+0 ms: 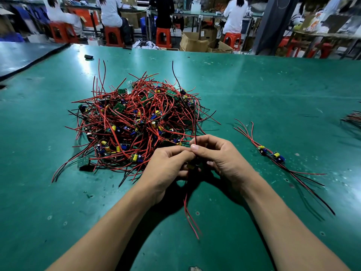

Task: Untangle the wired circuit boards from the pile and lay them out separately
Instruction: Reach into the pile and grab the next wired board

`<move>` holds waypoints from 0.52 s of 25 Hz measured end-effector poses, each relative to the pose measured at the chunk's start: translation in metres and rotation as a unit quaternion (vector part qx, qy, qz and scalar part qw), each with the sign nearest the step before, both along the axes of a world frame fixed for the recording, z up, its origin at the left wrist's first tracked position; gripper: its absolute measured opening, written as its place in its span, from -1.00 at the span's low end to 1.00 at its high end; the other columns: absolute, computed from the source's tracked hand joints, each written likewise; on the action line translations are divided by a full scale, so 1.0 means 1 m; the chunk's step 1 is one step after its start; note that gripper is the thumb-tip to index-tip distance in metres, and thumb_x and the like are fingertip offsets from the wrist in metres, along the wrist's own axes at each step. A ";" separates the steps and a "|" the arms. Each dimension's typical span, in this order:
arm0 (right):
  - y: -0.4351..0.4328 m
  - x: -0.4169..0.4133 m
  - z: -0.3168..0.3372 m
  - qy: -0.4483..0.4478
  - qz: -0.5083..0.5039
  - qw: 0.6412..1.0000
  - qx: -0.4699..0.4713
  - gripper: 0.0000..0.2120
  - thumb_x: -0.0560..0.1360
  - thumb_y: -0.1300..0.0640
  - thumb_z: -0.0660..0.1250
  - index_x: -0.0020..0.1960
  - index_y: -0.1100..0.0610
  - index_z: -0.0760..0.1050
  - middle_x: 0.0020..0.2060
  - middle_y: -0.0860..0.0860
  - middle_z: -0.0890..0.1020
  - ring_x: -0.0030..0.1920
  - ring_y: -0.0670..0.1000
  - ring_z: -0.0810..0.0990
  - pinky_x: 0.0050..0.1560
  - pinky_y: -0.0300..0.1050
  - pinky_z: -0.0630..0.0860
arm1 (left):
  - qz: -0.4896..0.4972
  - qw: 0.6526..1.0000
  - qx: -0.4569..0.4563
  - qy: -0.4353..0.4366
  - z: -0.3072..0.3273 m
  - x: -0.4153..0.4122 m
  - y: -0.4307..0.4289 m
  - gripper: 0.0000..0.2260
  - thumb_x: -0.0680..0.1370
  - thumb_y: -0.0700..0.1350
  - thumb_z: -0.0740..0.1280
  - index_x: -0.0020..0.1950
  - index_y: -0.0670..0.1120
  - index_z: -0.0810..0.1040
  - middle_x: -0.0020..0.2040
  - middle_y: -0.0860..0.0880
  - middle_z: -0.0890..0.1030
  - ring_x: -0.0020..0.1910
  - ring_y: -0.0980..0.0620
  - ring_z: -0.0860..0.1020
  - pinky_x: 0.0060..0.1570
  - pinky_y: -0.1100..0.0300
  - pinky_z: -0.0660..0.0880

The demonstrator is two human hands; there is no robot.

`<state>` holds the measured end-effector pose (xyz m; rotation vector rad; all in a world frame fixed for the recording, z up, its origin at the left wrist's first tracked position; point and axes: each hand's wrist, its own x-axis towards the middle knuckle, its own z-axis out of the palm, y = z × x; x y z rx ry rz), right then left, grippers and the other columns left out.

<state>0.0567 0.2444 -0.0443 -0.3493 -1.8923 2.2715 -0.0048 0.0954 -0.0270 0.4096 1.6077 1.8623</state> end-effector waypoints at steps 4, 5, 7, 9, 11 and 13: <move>-0.001 0.000 0.003 -0.007 0.027 0.999 0.021 -0.87 0.50 0.09 0.48 0.03 0.07 0.70 -0.08 0.11 0.70 -0.14 0.02 0.65 -0.22 -0.17 0.60 | 0.014 0.999 0.002 0.032 -0.004 0.000 -0.001 -0.91 0.55 -0.26 0.38 -0.06 -0.23 0.68 -0.17 -0.26 0.70 -0.31 -0.07 0.68 -0.29 0.16 0.63; 0.000 0.000 0.004 -0.011 0.028 0.999 0.033 -0.85 0.48 0.08 0.48 0.03 0.08 0.70 -0.09 0.11 0.71 -0.15 0.02 0.65 -0.23 -0.18 0.60 | 0.014 0.999 0.002 0.036 -0.005 0.000 -0.001 -0.91 0.55 -0.25 0.38 -0.07 -0.23 0.68 -0.18 -0.24 0.71 -0.31 -0.07 0.68 -0.31 0.18 0.63; 0.001 0.001 0.005 -0.020 0.027 0.998 0.052 -0.83 0.46 0.07 0.50 0.02 0.10 0.70 -0.15 0.09 0.71 -0.24 0.00 0.65 -0.28 -0.19 0.58 | 0.010 0.999 -0.002 0.043 -0.006 0.000 -0.001 -0.89 0.56 -0.26 0.37 -0.09 -0.23 0.69 -0.24 -0.19 0.70 -0.36 -0.03 0.66 -0.39 0.24 0.58; 0.003 0.001 0.005 -0.029 0.036 0.996 0.070 -0.82 0.50 0.08 0.48 0.05 0.14 0.69 -0.19 0.11 0.70 -0.29 0.02 0.63 -0.29 -0.17 0.58 | 0.004 0.998 -0.014 0.058 -0.008 0.001 -0.001 -0.86 0.56 -0.28 0.36 -0.12 -0.22 0.70 -0.29 -0.14 0.69 -0.42 0.01 0.63 -0.43 0.28 0.52; 0.006 0.002 0.005 -0.034 0.047 0.995 0.085 -0.80 0.52 0.07 0.46 0.05 0.18 0.68 -0.20 0.21 0.69 -0.28 0.07 0.63 -0.24 -0.11 0.58 | 0.002 0.997 -0.028 0.074 -0.008 0.001 -0.001 -0.85 0.55 -0.29 0.35 -0.14 -0.20 0.72 -0.28 -0.15 0.69 -0.42 -0.01 0.63 -0.44 0.28 0.50; 0.006 0.002 0.006 -0.030 0.029 0.992 0.123 -0.75 0.52 0.03 0.46 -0.01 0.24 0.66 -0.17 0.38 0.63 -0.27 0.12 0.58 -0.20 -0.02 0.51 | 0.003 0.997 -0.028 0.073 -0.008 0.001 -0.001 -0.85 0.55 -0.29 0.37 -0.15 -0.19 0.72 -0.26 -0.17 0.70 -0.41 -0.05 0.63 -0.45 0.26 0.51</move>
